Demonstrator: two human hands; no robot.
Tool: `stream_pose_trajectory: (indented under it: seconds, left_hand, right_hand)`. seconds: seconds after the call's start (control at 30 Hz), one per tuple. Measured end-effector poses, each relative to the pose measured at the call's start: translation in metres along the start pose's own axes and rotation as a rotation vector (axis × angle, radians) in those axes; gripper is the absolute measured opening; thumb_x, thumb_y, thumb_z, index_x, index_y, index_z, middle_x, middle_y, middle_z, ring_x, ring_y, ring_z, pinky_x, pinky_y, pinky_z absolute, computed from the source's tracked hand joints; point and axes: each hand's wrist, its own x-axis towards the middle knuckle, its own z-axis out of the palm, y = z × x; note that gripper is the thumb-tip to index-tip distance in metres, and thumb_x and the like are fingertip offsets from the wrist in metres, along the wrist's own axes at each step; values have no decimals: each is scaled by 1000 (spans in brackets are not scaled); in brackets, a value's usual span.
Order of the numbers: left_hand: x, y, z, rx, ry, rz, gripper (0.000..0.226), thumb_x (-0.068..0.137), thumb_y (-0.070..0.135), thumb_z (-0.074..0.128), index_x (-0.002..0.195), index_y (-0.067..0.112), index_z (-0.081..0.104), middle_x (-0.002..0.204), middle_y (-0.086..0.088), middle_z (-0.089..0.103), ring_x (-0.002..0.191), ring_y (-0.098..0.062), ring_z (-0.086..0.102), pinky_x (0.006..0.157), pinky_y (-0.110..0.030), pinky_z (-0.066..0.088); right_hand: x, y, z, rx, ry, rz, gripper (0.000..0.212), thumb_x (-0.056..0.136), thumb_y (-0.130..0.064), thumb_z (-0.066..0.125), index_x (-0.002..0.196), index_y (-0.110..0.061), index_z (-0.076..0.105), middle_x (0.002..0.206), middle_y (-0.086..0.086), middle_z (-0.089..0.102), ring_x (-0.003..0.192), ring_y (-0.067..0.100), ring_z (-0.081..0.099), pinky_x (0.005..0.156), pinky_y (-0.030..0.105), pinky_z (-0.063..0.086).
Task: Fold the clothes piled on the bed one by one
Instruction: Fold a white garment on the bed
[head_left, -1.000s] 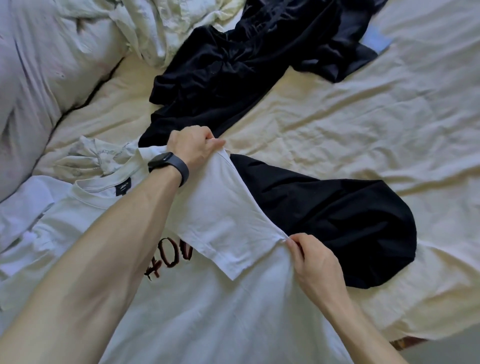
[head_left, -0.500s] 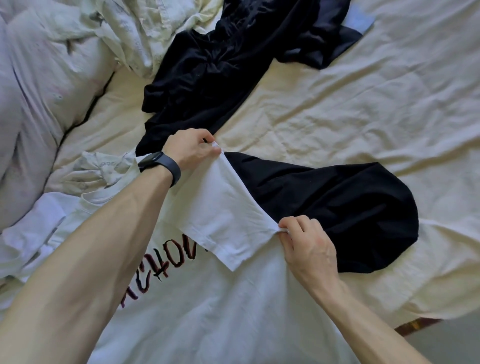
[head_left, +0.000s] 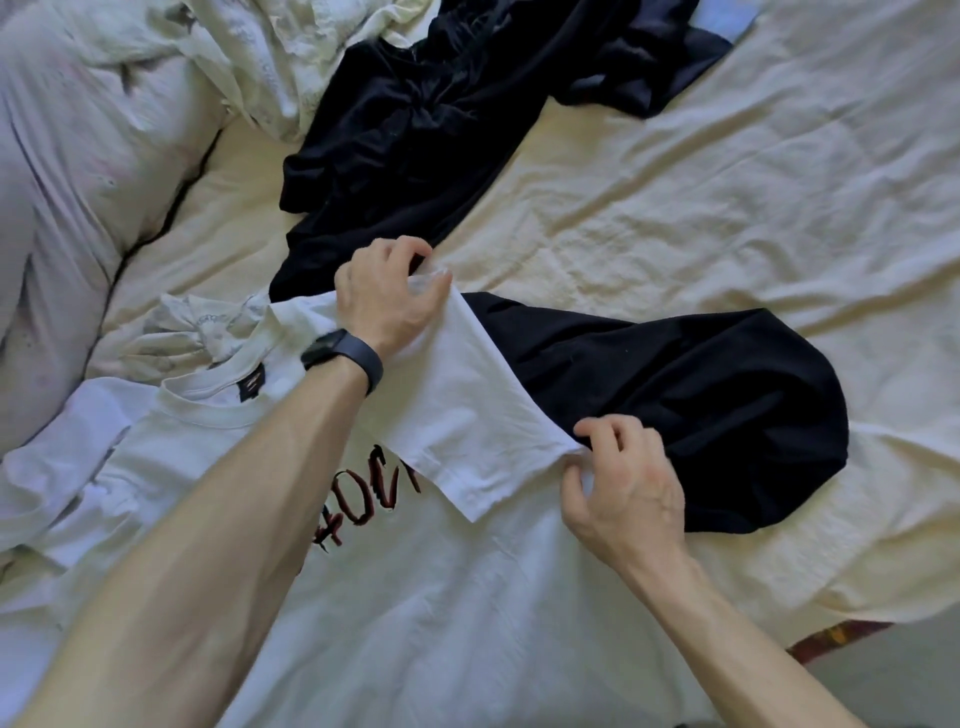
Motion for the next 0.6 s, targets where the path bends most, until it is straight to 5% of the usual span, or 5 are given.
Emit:
stream_pose_trajectory:
  seconds: [0.1,0.27,0.47,0.6]
  left_hand:
    - [-65,15,17,-16,143,40,58,98,48,47,148,19,44,154,-4,40,145,-23,33,119,-44,22]
    - [-177,-7,65,232,-156,15,72,97,64,15,160,32,-3,167,3,-13,154,-19,-12,122,-57,1]
    - [-201,-46,63,196,-63,-257,70,100,56,27,158,34,-6,167,2,-15,154,-21,-15,119,-55,-10]
    - [-210,-28,61,124,21,-353,69,99,42,32,160,28,3,168,-2,-4,154,-22,-4,122,-59,3]
  right_hand:
    - [3,-17,-1,55,42,-188,61,78,-26,70,136,-11,61,145,10,52,128,30,51,96,41,44]
    - [14,-32,20,-173,-115,-522,55,104,-31,42,155,-12,42,167,9,25,156,26,21,121,57,27]
    - [-6,16,21,-308,-247,-718,58,105,-34,40,158,-12,36,169,5,21,157,23,15,121,61,23]
    - [-19,17,11,-423,-296,-669,64,102,-42,38,157,-9,37,169,6,20,157,25,15,121,64,20]
